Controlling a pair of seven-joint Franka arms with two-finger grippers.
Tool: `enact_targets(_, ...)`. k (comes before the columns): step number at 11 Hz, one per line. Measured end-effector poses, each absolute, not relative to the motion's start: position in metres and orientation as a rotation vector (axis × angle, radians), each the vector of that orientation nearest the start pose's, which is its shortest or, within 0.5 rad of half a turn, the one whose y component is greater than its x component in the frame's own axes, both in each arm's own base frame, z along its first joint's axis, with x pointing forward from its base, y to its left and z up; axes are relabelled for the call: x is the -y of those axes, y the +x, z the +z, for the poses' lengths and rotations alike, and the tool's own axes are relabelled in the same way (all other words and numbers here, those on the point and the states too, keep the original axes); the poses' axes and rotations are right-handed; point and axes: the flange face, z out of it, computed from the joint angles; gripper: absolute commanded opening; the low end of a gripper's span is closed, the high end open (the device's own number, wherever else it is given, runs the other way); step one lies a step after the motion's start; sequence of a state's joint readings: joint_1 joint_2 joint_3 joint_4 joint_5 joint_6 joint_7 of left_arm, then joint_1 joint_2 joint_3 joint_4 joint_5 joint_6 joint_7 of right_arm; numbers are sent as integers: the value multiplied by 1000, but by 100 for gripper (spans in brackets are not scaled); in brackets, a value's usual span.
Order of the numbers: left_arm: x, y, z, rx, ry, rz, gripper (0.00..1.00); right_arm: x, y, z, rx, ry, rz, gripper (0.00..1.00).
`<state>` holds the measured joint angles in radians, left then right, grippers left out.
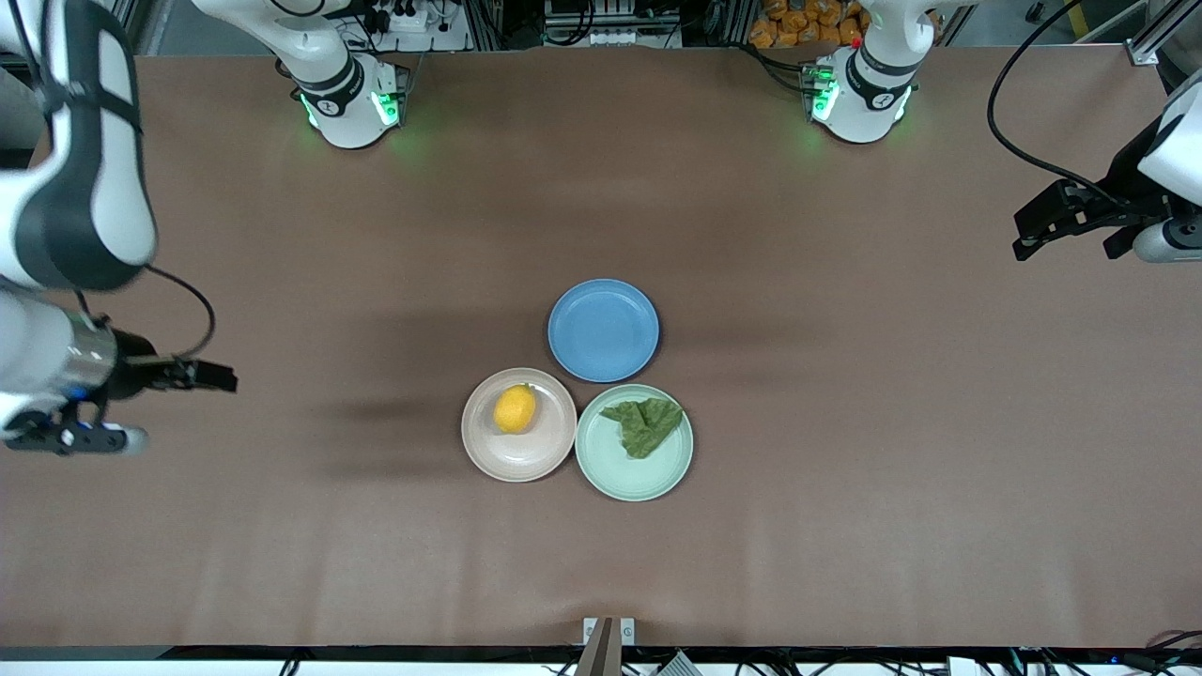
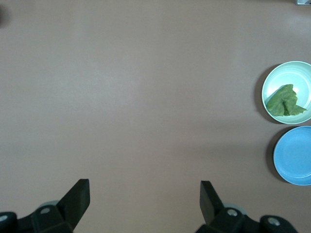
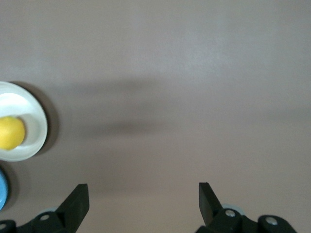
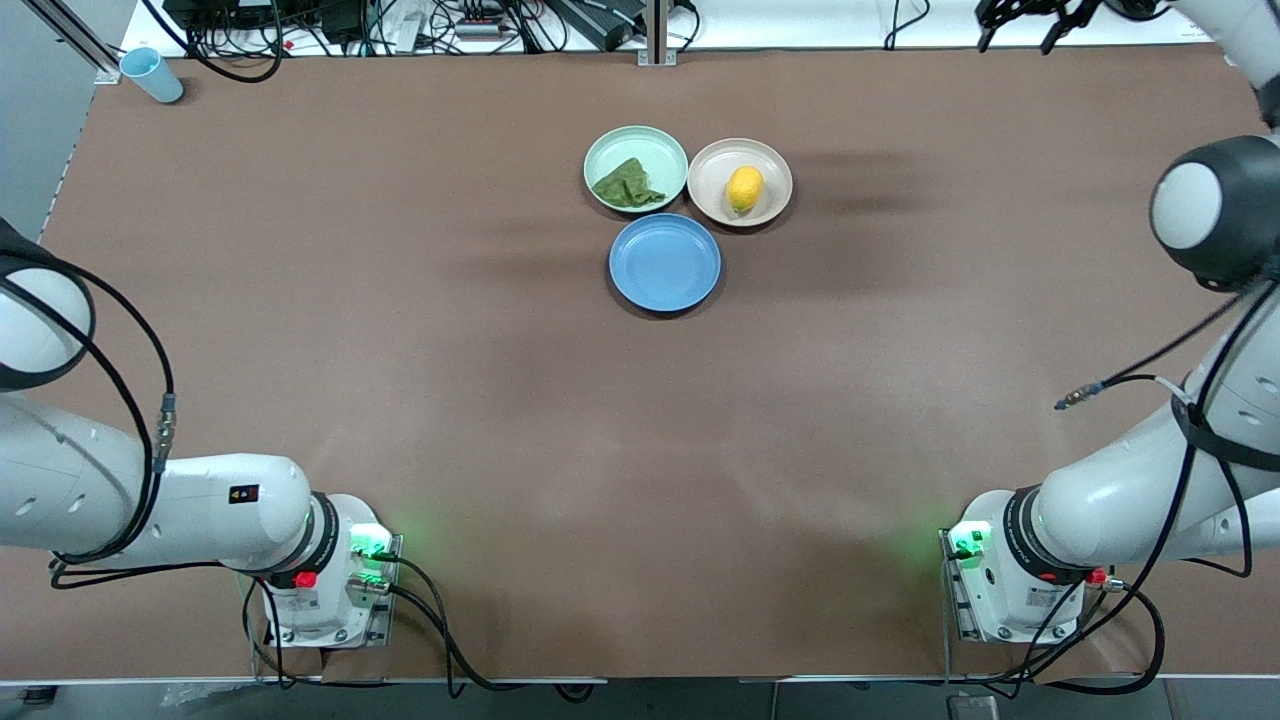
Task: Place lemon and lettuce in plates
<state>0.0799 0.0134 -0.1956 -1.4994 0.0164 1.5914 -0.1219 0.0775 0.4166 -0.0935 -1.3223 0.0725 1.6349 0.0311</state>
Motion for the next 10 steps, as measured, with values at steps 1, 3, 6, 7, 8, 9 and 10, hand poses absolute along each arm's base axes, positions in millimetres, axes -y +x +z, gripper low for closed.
enact_targets(1, 62, 558, 653, 11, -3135, -126, 100, -5, 659, 514, -78, -3105, 157, 100)
enact_targets(3, 61, 558, 653, 15, -3135, -127, 100, -1, 633, 554, -77, -3115, 170, 100)
enact_targets(6, 61, 558, 653, 15, -3135, -127, 100, 2, 600, 600, -49, -3133, 182, 100)
enact_targets(7, 61, 558, 653, 14, -3135, -127, 100, 1, 595, 606, -39, -3135, 189, 100)
enact_targets(8, 61, 558, 653, 13, -3135, -127, 100, -1, 592, 609, -30, -3135, 193, 100)
enact_targets(9, 61, 558, 653, 12, -3135, -127, 100, -4, 589, 613, -19, -3135, 190, 100)
enact_targets(10, 62, 558, 653, 8, -3135, -127, 100, -6, 587, 617, -12, -3135, 186, 100)
